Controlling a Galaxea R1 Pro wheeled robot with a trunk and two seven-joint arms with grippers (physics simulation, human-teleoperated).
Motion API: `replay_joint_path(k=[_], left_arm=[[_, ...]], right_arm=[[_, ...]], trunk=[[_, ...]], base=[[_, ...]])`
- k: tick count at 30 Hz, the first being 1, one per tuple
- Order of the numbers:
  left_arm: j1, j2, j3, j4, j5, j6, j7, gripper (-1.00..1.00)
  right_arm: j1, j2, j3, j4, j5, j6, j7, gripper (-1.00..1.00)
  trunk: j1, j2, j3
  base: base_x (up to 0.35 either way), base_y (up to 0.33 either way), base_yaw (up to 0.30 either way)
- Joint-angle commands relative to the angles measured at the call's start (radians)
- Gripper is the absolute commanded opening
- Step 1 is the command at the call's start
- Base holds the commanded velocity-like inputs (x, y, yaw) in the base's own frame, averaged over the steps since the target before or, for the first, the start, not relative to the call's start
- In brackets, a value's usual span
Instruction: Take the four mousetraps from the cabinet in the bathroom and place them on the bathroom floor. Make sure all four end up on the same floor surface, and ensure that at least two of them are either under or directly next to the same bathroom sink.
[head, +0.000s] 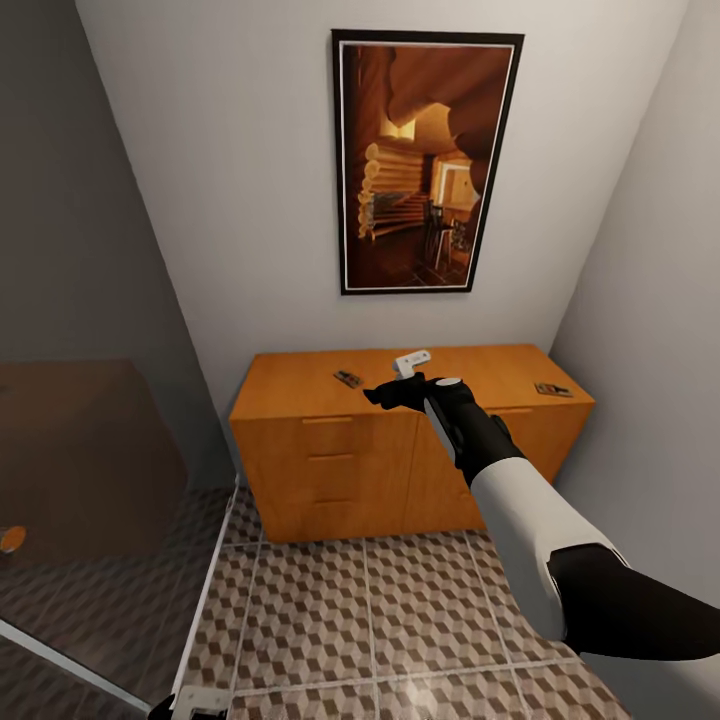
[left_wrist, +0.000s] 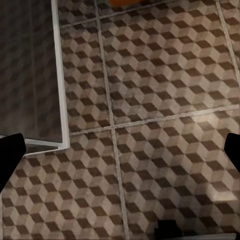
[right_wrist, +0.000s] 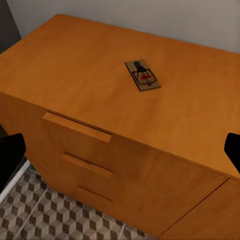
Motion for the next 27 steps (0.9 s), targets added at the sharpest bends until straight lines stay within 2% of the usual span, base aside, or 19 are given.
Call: replay_joint_path(k=[1, 17, 27], left_arm=[[-0.001, -0.001, -0.009, 0.003, 0.005, -0.005, 0.002, 1.00], [0.000, -0.001, -0.009, 0.003, 0.005, -0.002, 0.002, 1.00], [0.000, -0.001, -0.009, 0.003, 0.005, -0.002, 0.002, 1.00]], right_arm=[[-0.001, 0.000, -0.001, -0.002, 0.011, 0.004, 0.006, 1.00], [-0.001, 0.000, -0.001, -0.002, 0.012, 0.004, 0.006, 1.00], [-0.001, 0.000, -0.001, -0.002, 0.012, 0.004, 0.006, 1.00]], trunk=[[0.001, -0.002, -0.004], [0.001, -0.002, -0.029], [0.001, -0.002, -0.046]], base=[[0.000, 0.000, 0.000], [0.018, 0.000, 0.000], [0.233, 0.000, 0.000]])
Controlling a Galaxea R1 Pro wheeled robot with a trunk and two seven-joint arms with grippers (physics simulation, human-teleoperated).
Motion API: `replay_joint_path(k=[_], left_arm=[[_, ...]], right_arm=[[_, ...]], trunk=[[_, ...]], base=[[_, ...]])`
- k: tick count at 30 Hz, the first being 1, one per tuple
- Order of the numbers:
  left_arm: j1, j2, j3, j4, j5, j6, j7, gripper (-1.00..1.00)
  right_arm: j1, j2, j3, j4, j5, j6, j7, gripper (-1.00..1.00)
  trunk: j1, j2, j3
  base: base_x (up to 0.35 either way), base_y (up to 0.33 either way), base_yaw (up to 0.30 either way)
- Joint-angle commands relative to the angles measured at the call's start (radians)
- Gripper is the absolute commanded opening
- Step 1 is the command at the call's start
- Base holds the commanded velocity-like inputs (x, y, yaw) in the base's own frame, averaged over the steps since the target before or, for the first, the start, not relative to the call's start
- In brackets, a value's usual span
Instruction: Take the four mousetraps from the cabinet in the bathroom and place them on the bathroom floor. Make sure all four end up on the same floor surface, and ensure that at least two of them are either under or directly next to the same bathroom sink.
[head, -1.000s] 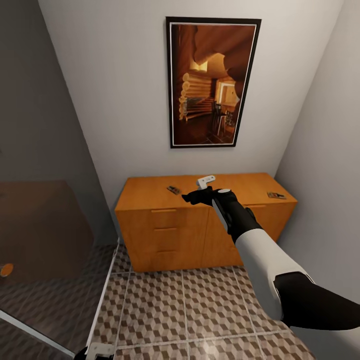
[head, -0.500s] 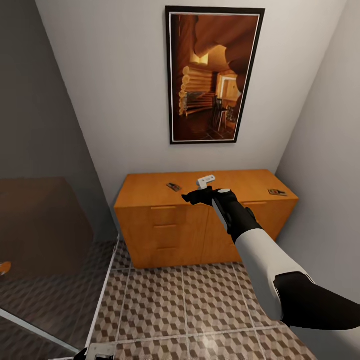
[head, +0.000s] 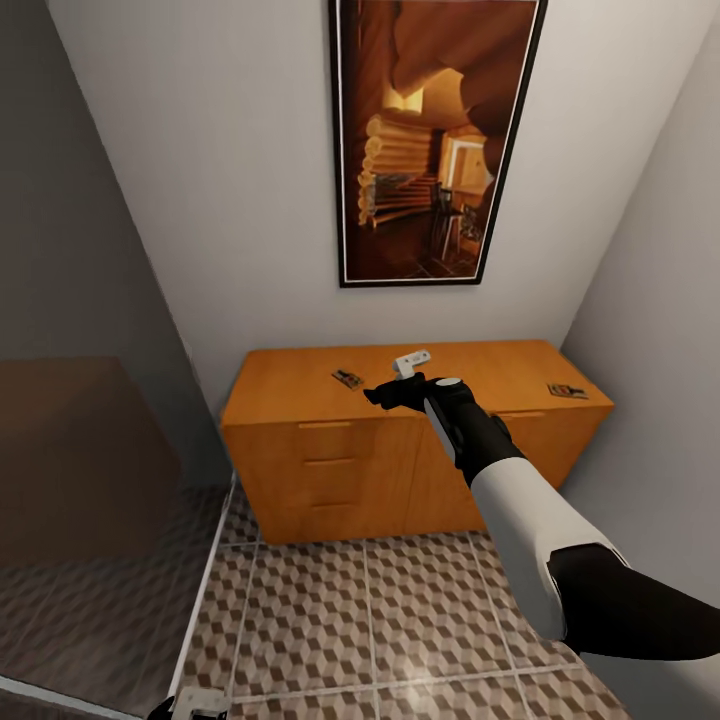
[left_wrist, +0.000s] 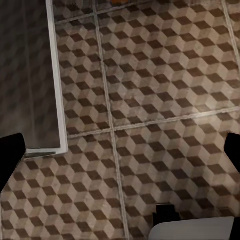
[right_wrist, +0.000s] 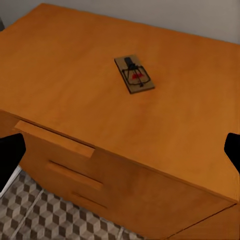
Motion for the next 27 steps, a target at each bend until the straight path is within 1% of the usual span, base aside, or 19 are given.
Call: replay_joint_path(k=[1, 5, 9, 27], left_arm=[[-0.001, -0.001, -0.009, 0.003, 0.005, -0.006, 0.002, 1.00], [-0.001, -0.001, -0.009, 0.003, 0.005, -0.005, 0.002, 1.00], [-0.001, -0.001, -0.009, 0.003, 0.005, -0.005, 0.002, 1.00], [-0.001, -0.001, -0.009, 0.003, 0.005, -0.004, 0.002, 1.00]], right_arm=[[-0.001, 0.000, -0.001, -0.002, 0.011, 0.004, 0.006, 1.00], [-0.001, 0.000, -0.001, -0.002, 0.011, 0.003, 0.006, 1.00], [-0.001, 0.000, -0.001, -0.002, 0.011, 0.003, 0.006, 1.00], [-0.001, 0.000, 0.001, 0.005, 0.012, -0.017, 0.004, 1.00]], trunk=[[0.001, -0.002, -0.004], [0.001, -0.002, -0.009], [0.001, -0.002, -0.010], [0.001, -0.002, -0.011]], base=[[0.314, 0.000, 0.000], [0.312, 0.000, 0.000], [0.159, 0.000, 0.000], [0.040, 0.000, 0.000]])
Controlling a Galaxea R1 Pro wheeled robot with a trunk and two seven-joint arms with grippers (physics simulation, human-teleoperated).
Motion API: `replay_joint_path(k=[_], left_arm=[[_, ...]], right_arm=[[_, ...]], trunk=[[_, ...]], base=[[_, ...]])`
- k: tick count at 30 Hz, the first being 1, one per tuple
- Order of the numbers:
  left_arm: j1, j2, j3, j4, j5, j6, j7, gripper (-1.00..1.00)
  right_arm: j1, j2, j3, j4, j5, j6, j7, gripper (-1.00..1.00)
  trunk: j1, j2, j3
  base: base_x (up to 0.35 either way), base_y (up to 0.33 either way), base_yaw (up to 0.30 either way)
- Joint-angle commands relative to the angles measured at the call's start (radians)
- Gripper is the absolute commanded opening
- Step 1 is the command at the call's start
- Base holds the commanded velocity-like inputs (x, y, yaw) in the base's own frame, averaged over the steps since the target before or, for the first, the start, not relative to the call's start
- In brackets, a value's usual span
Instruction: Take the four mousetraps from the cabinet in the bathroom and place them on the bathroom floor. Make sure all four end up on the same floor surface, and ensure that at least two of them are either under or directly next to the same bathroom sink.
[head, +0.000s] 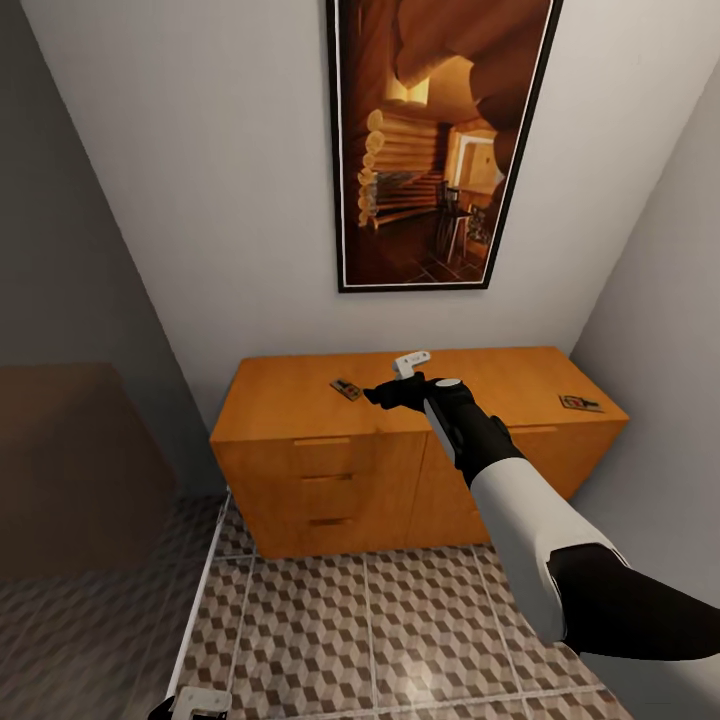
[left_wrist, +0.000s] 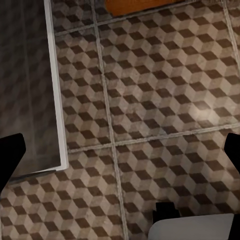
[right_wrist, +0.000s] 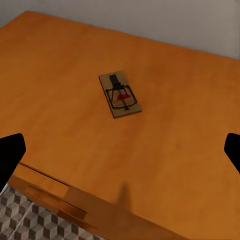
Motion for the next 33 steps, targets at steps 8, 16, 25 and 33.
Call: replay_joint_path(k=[8, 16, 25, 33], left_arm=[[-0.001, -0.001, -0.009, 0.004, 0.005, -0.005, 0.002, 1.00], [-0.001, -0.001, -0.009, 0.003, 0.005, -0.004, 0.002, 1.00], [-0.001, -0.001, -0.009, 0.003, 0.005, -0.004, 0.002, 1.00], [-0.001, -0.001, -0.009, 0.003, 0.005, -0.004, 0.002, 1.00]], right_arm=[[-0.001, 0.000, -0.001, 0.020, 0.010, 0.001, 0.007, 1.00], [-0.001, 0.000, 0.001, 0.056, 0.010, -0.042, 0.006, 1.00], [-0.001, 0.000, 0.001, 0.089, 0.009, -0.061, 0.007, 1.00], [-0.001, 0.000, 0.001, 0.091, 0.008, -0.062, 0.008, 1.00]], trunk=[[0.001, -0.002, -0.002], [0.001, -0.002, -0.002], [0.001, -0.002, -0.002], [0.001, -0.002, -0.002]], base=[[0.084, 0.000, 0.000], [0.063, 0.000, 0.000], [0.008, 0.000, 0.000], [0.000, 0.000, 0.000]])
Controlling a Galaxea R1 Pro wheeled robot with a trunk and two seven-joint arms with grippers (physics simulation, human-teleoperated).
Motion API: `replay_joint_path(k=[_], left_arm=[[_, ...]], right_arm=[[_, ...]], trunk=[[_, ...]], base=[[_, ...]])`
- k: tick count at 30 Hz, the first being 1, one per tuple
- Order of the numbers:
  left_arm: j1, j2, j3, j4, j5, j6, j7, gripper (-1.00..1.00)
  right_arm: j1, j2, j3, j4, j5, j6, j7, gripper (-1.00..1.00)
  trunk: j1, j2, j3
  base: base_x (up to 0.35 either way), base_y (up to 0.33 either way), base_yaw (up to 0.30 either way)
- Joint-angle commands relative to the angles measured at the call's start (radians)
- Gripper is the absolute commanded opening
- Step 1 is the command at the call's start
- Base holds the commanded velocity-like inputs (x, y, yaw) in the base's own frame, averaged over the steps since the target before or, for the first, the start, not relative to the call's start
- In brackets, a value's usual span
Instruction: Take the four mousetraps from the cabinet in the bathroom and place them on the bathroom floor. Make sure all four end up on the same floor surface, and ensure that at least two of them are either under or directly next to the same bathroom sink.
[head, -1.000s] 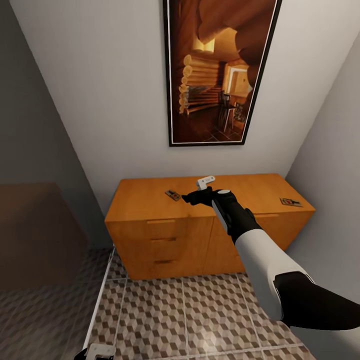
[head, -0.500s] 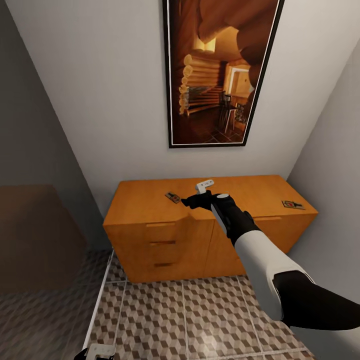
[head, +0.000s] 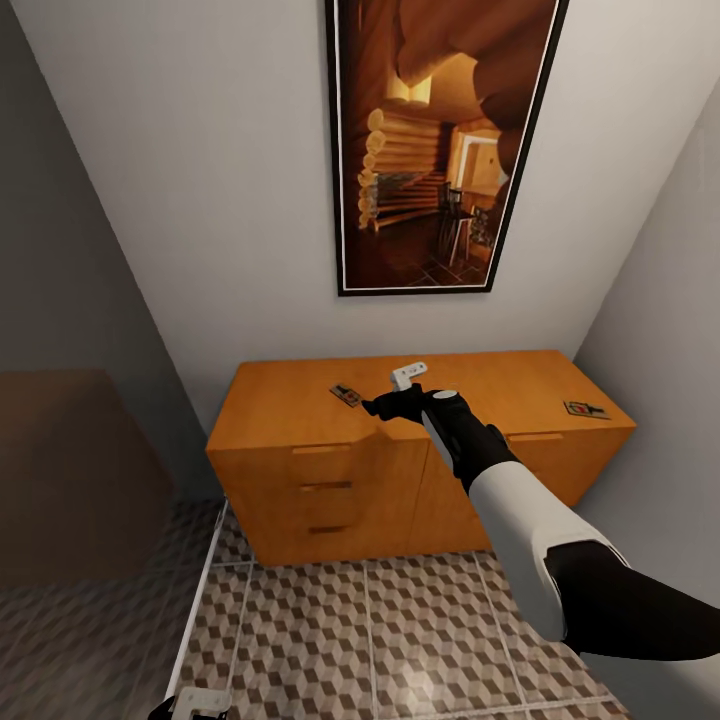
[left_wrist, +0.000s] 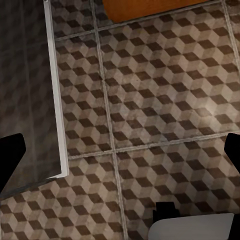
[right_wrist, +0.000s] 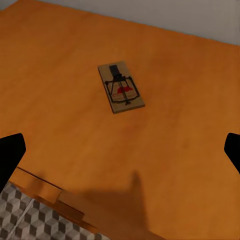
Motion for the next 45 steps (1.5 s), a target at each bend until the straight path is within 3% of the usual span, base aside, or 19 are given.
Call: replay_joint_path(k=[1, 19, 45], left_arm=[[-0.001, -0.001, -0.009, 0.003, 0.005, -0.006, 0.002, 1.00], [-0.001, -0.001, -0.009, 0.003, 0.005, -0.006, 0.002, 1.00], [-0.001, -0.001, -0.009, 0.004, 0.005, -0.006, 0.002, 1.00]], right_arm=[[-0.001, 0.000, -0.001, -0.001, 0.010, 0.004, 0.005, 1.00], [-0.001, 0.000, -0.001, 0.000, 0.008, 0.002, 0.029, 1.00], [-0.001, 0.000, 0.001, 0.036, 0.008, 0.002, 0.080, 1.00]], trunk=[[0.001, -0.002, -0.002], [0.001, -0.002, -0.002], [0.001, -0.002, -0.002]], base=[[0.000, 0.000, 0.000], [0.160, 0.000, 0.000], [0.011, 0.000, 0.000]])
